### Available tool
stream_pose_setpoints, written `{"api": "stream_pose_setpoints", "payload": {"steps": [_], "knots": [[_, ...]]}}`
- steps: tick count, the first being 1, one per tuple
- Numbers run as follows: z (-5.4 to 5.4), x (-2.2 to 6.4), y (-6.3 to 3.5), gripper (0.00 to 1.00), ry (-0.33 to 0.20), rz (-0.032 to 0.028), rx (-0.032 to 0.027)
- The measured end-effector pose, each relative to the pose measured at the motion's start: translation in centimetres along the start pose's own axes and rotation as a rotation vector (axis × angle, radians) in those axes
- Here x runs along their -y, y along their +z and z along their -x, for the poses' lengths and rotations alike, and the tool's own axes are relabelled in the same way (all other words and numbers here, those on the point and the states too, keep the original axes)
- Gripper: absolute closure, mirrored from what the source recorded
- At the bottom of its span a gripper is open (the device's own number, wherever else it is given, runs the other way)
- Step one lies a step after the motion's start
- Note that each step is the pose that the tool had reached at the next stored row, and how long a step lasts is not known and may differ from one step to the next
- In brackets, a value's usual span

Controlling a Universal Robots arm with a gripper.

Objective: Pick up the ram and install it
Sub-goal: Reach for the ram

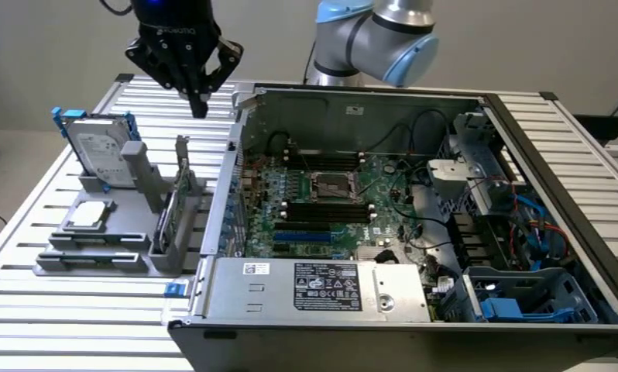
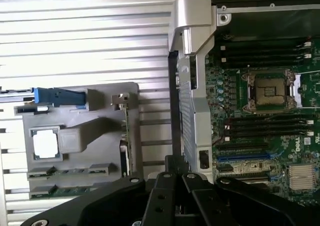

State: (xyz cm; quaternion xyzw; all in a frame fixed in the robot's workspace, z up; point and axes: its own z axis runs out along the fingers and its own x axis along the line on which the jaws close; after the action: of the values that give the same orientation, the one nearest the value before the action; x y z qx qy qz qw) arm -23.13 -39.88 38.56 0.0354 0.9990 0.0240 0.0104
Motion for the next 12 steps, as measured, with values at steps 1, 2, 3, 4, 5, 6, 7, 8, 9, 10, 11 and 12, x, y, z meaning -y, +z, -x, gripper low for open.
{"api": "stream_pose_setpoints", "payload": {"steps": [1,2,3,4,5,6,7,8,9,10,11,12], "knots": [[-0.4,0.03,0.04,0.89,0.0,0.0,0.0],[-0.9,0.07,0.07,0.89,0.0,0.0,-0.0001],[-1.4,0.1,0.11,0.89,0.0,0.0,-0.0001],[-1.8,0.14,0.15,0.89,0.0,-0.0001,-0.0001],[-2.3,0.17,0.2,0.89,0.0,0.0001,0.0],[-2.7,0.21,0.25,0.89,0.0,0.0,0.0],[-3.2,0.24,0.3,0.89,0.0,-0.0001,0.0],[-3.6,0.27,0.37,0.89,0.0,-0.0002,0.0],[-4.1,0.31,0.44,0.89,0.0,-0.0003,-0.0001],[-4.6,0.36,0.52,0.89,0.0,-0.0005,0.0],[-5.0,0.4,0.61,0.89,0.0,-0.0008,0.0],[-5.5,0.44,0.69,0.89,0.0,-0.0011,0.0]]}}
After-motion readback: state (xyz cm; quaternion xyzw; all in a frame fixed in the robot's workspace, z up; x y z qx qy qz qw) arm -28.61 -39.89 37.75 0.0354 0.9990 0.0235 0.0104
